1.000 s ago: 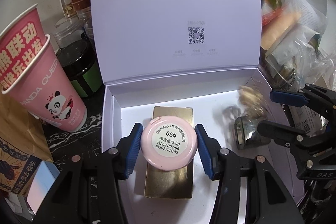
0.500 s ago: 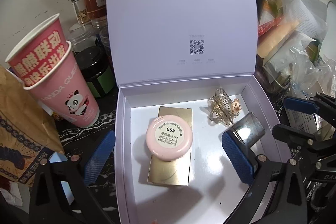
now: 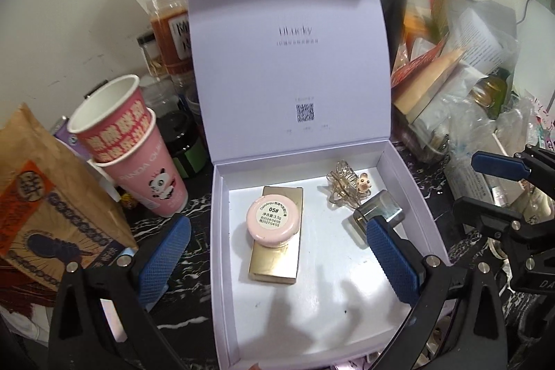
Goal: Organize rigid objects
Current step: 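Withdraw both open grippers from the box back over the table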
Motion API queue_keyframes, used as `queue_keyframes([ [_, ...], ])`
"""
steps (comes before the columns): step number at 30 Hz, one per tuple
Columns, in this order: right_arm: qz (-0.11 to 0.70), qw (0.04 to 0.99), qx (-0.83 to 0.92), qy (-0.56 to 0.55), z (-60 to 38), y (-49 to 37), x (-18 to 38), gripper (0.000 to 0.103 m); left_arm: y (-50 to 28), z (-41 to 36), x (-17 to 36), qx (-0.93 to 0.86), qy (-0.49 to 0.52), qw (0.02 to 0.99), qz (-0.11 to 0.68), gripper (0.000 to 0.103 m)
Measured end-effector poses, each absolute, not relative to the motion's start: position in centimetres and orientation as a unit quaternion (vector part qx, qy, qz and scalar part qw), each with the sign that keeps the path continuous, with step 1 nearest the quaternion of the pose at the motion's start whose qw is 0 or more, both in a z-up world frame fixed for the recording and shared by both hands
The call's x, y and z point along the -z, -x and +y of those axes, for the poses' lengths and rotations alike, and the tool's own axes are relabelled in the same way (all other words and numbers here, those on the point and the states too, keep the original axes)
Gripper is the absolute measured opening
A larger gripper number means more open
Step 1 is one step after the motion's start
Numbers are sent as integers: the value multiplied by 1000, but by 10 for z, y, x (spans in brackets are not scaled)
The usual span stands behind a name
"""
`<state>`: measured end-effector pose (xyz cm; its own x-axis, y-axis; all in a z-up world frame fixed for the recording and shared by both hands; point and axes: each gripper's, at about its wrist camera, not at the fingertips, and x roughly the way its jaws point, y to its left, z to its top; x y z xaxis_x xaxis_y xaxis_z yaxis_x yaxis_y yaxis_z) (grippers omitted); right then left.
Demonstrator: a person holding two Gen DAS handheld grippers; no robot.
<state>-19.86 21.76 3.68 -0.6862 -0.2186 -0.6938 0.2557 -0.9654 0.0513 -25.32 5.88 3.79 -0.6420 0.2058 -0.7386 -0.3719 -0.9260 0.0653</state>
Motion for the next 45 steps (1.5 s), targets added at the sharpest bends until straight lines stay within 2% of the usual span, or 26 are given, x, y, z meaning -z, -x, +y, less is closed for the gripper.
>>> queue_keyframes([
  [17,30,126,937,-326,214,134,-77,65,184,56,-80,-918,349,162,101,103],
  [32,22,119,939,-322,221,90,-78,67,134,63,-74,-915,344,168,125,103],
  [45,3,126,932,-340,219,61,-55,68,98,60,-54,-908,366,161,124,103],
])
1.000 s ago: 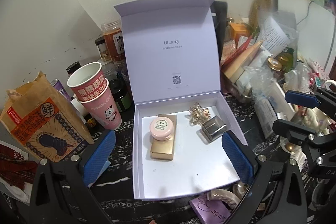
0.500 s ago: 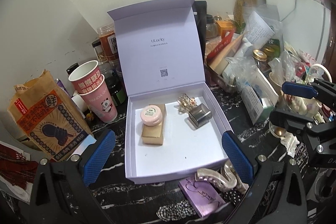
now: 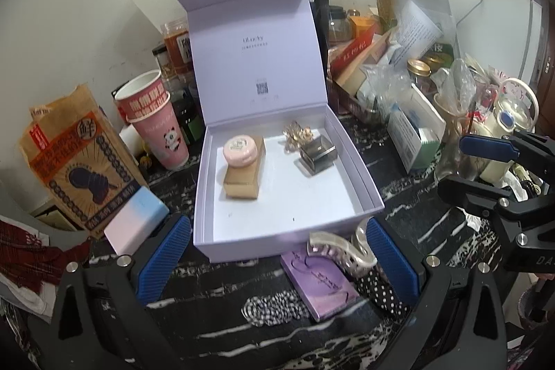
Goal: Organize rigid objects
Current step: 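Withdraw both open grippers from the box back over the table, then close the right gripper on the cream S-shaped hair clip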
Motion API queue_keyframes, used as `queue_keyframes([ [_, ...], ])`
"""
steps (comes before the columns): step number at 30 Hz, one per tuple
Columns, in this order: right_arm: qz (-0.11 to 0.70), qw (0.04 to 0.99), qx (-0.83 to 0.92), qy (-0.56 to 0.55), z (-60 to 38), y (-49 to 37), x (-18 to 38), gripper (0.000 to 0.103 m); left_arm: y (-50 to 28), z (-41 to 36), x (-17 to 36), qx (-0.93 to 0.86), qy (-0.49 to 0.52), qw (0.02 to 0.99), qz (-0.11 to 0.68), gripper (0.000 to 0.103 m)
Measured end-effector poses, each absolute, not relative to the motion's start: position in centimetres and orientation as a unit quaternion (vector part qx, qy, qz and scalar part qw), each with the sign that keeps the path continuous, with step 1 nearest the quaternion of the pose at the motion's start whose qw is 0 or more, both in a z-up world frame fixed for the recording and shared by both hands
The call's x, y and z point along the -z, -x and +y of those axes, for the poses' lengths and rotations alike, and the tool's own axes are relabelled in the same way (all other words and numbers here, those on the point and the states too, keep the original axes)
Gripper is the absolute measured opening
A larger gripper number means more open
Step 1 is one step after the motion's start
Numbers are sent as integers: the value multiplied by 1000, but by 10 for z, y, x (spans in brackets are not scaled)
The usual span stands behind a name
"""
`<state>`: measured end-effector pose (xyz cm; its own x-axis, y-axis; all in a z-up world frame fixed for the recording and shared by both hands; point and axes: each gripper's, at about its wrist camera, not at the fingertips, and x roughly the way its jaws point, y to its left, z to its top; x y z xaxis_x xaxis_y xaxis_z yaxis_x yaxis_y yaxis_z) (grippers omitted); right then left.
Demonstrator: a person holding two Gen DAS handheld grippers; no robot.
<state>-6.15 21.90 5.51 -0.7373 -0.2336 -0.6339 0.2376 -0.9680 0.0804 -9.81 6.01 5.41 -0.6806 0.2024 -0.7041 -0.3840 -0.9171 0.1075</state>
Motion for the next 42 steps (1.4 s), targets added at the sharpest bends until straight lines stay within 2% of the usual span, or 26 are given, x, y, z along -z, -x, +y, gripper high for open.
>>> queue_keyframes([
  [22,-18,153,918,-366,216,46,-16,68,76,53,-12,-894,410,154,96,103],
  [42,-25,170,897,-408,213,64,22,79,77,56,21,-884,425,173,94,103],
])
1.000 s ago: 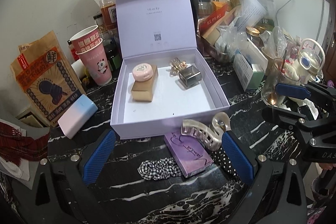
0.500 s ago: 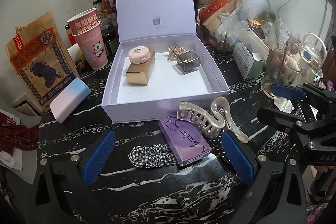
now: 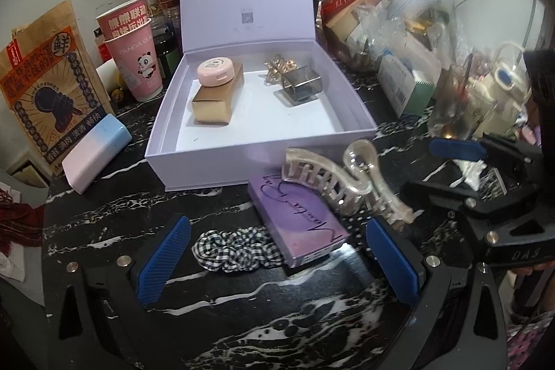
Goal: Organize rigid objects
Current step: 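Close the right gripper on the cream S-shaped hair clip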
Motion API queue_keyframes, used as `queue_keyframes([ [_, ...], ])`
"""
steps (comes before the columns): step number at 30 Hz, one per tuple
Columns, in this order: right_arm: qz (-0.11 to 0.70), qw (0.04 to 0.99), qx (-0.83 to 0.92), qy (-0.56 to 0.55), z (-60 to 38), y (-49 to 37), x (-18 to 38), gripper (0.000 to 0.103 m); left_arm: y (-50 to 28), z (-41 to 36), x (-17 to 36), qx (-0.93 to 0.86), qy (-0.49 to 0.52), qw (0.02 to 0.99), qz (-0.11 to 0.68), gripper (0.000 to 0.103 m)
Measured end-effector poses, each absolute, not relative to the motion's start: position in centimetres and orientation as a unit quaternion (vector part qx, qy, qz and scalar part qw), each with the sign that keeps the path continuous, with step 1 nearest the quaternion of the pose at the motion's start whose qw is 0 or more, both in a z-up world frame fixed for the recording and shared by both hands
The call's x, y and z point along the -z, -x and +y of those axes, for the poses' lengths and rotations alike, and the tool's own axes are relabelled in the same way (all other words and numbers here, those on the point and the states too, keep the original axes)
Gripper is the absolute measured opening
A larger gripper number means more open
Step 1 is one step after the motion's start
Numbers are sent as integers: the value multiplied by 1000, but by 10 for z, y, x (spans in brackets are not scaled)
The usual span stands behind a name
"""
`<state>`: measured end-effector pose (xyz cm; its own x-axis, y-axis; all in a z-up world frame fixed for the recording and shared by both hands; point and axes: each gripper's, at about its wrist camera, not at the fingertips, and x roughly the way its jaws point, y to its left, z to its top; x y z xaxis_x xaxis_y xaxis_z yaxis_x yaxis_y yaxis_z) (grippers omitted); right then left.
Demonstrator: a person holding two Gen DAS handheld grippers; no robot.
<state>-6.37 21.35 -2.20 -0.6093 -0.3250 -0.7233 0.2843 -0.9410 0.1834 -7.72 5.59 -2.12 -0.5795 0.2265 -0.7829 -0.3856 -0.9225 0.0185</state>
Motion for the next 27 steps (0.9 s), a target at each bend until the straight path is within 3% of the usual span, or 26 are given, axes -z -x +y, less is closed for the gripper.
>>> queue_keyframes([
  [9,-26,176,883,-435,203,86,43,85,82,41,33,-879,441,157,86,103],
  [23,-32,194,860,-471,178,117,66,85,89,19,39,-880,450,135,73,103],
  [25,-35,197,858,-473,177,118,68,83,89,20,40,-879,450,136,73,103],
  [27,-45,202,856,-474,178,118,68,69,90,20,40,-879,450,138,72,103],
])
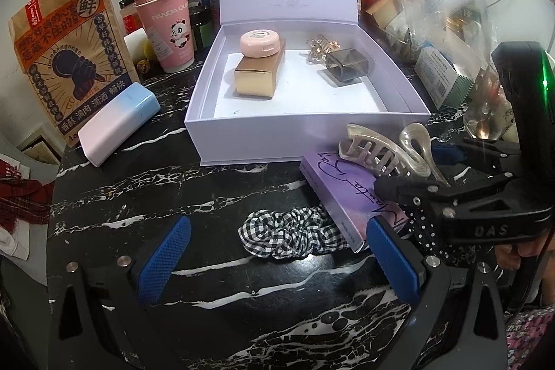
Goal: Organize rigid objects
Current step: 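Close the right gripper on the cream S-shaped hair clip, then grasp the purple Manta Ray palette box with the left gripper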
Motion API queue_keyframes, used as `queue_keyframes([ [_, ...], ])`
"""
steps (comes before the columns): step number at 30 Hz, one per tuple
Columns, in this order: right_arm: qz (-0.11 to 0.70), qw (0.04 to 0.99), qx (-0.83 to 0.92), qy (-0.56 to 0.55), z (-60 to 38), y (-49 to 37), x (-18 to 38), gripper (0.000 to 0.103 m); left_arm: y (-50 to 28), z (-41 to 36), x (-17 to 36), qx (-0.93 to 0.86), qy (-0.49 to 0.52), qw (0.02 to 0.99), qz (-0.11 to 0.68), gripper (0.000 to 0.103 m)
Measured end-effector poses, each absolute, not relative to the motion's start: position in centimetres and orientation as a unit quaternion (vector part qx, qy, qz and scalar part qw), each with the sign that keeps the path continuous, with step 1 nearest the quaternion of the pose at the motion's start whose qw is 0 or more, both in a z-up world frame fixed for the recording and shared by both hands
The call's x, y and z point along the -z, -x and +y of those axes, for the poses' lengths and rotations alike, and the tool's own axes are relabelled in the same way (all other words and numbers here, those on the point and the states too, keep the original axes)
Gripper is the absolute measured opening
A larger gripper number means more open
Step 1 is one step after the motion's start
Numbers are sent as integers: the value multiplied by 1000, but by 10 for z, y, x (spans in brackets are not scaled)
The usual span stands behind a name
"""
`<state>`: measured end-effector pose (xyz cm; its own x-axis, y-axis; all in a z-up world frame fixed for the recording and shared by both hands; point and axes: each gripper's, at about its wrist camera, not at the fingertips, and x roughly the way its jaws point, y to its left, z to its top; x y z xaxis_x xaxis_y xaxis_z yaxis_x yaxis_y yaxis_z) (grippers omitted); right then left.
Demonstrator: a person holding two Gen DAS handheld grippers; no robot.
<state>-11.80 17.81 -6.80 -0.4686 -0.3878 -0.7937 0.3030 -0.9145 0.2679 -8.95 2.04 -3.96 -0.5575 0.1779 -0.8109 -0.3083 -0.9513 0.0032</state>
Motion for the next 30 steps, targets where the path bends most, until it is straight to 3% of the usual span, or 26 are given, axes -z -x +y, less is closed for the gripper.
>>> queue_keyframes([
  [3,-42,191,859,-473,181,118,68,54,90,22,39,-880,448,141,72,103],
  [24,-105,152,867,-463,237,91,55,54,96,70,47,-868,441,213,84,103],
  [30,-110,149,865,-466,243,86,59,54,108,78,58,-867,454,178,102,103],
])
